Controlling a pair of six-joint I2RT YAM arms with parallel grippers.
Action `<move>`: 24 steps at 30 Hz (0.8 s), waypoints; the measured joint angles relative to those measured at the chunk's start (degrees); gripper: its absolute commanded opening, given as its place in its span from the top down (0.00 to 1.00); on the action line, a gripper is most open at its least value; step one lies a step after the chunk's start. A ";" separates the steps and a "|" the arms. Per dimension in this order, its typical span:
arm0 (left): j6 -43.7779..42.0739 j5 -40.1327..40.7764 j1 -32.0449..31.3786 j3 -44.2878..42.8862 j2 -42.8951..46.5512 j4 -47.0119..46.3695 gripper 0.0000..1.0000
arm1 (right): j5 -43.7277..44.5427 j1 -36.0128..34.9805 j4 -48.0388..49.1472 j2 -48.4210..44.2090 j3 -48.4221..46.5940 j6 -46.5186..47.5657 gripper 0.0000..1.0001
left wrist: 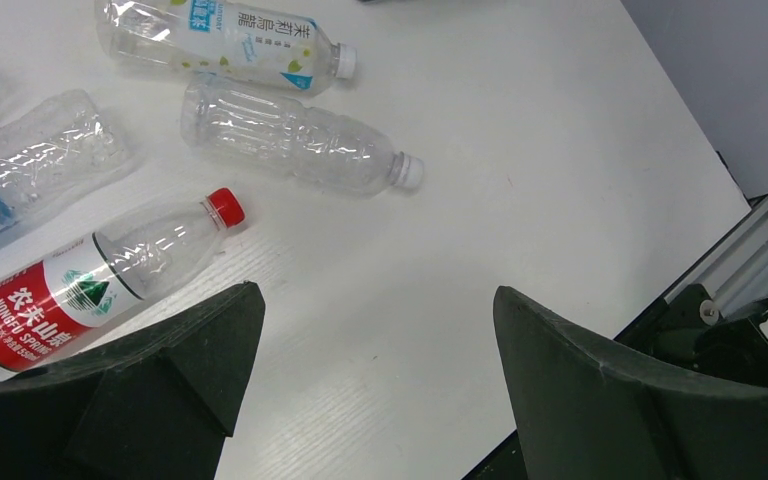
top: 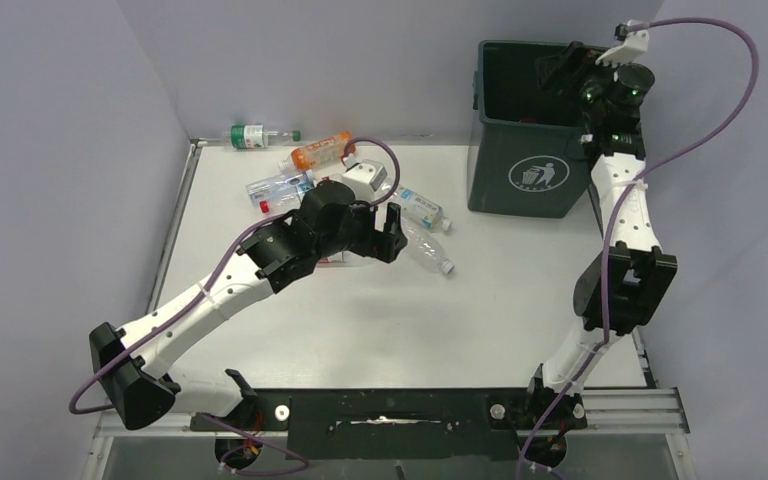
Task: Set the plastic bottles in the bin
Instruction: Place the plastic bottle in the trash bin, then pick up the plastic bottle at the center of the board.
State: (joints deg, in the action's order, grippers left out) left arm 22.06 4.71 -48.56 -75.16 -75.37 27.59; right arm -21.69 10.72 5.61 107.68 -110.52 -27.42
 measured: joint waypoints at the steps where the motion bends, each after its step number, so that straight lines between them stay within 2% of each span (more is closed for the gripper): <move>1: 0.00 -0.15 0.04 0.26 0.15 -0.11 0.14 | 0.96 -0.42 -0.31 -2.12 3.76 1.86 0.02; 7: 0.07 -1.01 0.33 2.05 2.60 -1.29 0.14 | 5.27 -2.29 2.01 -23.58 33.29 9.53 0.02; 16: 0.22 -2.84 0.61 6.71 5.42 -4.17 0.14 | 14.19 -2.95 8.07 -58.77 69.20 16.20 0.02; 19: 0.46 -3.50 0.61 9.07 6.36 -5.25 0.14 | 18.12 -2.95 10.23 -64.70 80.81 17.44 0.02; 24: 0.87 -3.96 0.61 11.54 7.21 -6.23 0.14 | 24.79 -2.95 17.44 -66.05 99.89 18.69 0.02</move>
State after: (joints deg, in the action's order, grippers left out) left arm 22.94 0.75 -47.94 -63.61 -68.16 21.37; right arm 3.09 7.77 23.05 41.63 -10.63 -8.73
